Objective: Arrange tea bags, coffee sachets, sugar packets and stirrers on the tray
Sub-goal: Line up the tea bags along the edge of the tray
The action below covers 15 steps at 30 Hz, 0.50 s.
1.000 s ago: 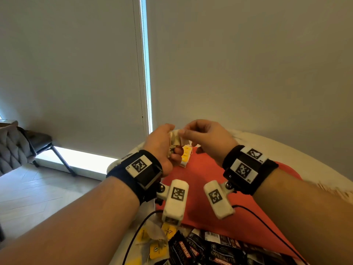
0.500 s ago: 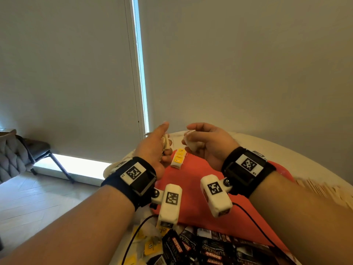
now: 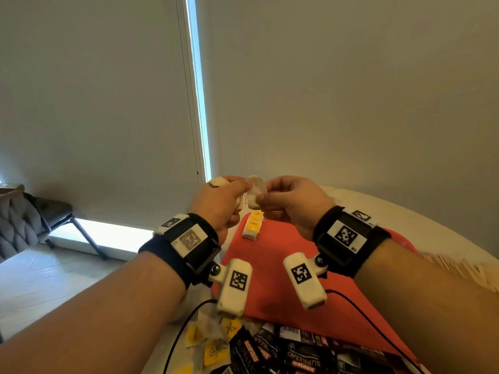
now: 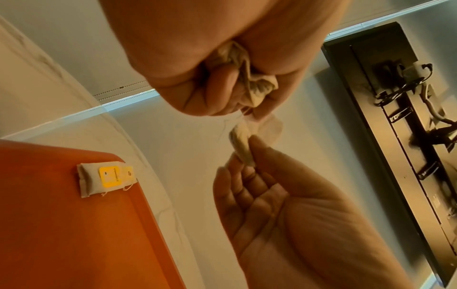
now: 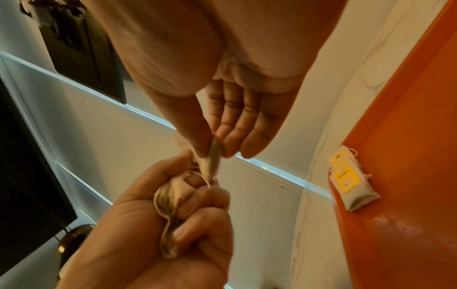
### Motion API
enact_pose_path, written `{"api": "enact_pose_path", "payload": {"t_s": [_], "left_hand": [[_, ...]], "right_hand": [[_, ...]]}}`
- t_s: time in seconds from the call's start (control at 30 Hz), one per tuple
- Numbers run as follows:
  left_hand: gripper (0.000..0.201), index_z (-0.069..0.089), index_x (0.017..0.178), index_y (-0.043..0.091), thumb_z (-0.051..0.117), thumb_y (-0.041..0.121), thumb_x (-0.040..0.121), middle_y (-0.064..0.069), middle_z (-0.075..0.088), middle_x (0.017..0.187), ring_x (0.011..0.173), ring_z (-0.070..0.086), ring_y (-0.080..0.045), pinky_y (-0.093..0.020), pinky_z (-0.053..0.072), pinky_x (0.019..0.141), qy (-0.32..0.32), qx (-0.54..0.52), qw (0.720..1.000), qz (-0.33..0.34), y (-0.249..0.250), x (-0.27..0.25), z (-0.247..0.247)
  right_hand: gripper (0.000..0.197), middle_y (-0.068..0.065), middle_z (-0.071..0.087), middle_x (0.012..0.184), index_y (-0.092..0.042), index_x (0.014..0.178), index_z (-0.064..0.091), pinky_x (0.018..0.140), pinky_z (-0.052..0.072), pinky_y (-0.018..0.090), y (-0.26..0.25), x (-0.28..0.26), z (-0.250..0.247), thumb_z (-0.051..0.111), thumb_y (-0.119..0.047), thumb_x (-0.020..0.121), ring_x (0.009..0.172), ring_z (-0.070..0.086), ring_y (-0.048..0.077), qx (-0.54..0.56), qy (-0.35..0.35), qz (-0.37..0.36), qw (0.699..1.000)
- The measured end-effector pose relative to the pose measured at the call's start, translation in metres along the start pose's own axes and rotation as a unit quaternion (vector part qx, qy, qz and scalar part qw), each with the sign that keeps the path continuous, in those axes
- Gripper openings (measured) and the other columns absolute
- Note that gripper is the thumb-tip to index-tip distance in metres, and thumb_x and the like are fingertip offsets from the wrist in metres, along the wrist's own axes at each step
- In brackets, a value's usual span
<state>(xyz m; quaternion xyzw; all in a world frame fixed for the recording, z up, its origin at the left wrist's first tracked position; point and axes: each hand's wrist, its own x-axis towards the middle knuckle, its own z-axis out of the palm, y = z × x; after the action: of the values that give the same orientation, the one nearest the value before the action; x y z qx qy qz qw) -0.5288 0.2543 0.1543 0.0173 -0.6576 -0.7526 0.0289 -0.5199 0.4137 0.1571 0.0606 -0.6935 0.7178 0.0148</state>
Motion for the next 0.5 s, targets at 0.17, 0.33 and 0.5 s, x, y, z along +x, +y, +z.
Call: {"api": "enact_pose_path", "payload": {"t_s": [0.17, 0.33, 0.5], "left_hand": [[0.014, 0.066, 0.092, 0.017, 0.076, 0.027, 0.094, -0.003, 0.052, 0.072, 0.052, 0.044, -0.011, -0.02, 0.037, 0.04, 0.027, 0.017, 0.999, -0.023, -0.005, 0.009, -0.003], [0.028, 0.068, 0.097, 0.016, 0.08, 0.04, 0.089, -0.002, 0.053, 0.072, 0.054, 0.043, -0.012, -0.021, 0.037, 0.042, 0.018, 0.038, 0.998, -0.043, -0.008, 0.014, -0.005], [0.03, 0.066, 0.098, 0.014, 0.08, 0.039, 0.089, -0.001, 0.054, 0.069, 0.044, 0.044, -0.008, -0.02, 0.035, 0.038, 0.054, -0.005, 0.996, -0.072, -0.003, 0.03, -0.019]], "right_hand": [[0.009, 0.017, 0.075, 0.091, -0.008, 0.084, 0.06, 0.079, 0.061, 0.046, 0.003, 0.007, 0.006, 0.066, -0.002, 0.087, 0.081, 0.073, 0.026, -0.017, 0.051, 0.03, 0.998], [0.008, 0.012, 0.071, 0.084, -0.007, 0.082, 0.061, 0.077, 0.062, 0.041, 0.007, 0.02, 0.016, 0.065, -0.006, 0.088, 0.081, 0.073, 0.022, -0.062, 0.062, 0.039, 0.995], [0.014, 0.008, 0.076, 0.086, -0.007, 0.097, 0.076, 0.066, 0.056, 0.031, 0.021, 0.029, 0.017, 0.076, -0.016, 0.087, 0.077, 0.07, 0.014, -0.098, 0.05, 0.119, 0.987]]}}
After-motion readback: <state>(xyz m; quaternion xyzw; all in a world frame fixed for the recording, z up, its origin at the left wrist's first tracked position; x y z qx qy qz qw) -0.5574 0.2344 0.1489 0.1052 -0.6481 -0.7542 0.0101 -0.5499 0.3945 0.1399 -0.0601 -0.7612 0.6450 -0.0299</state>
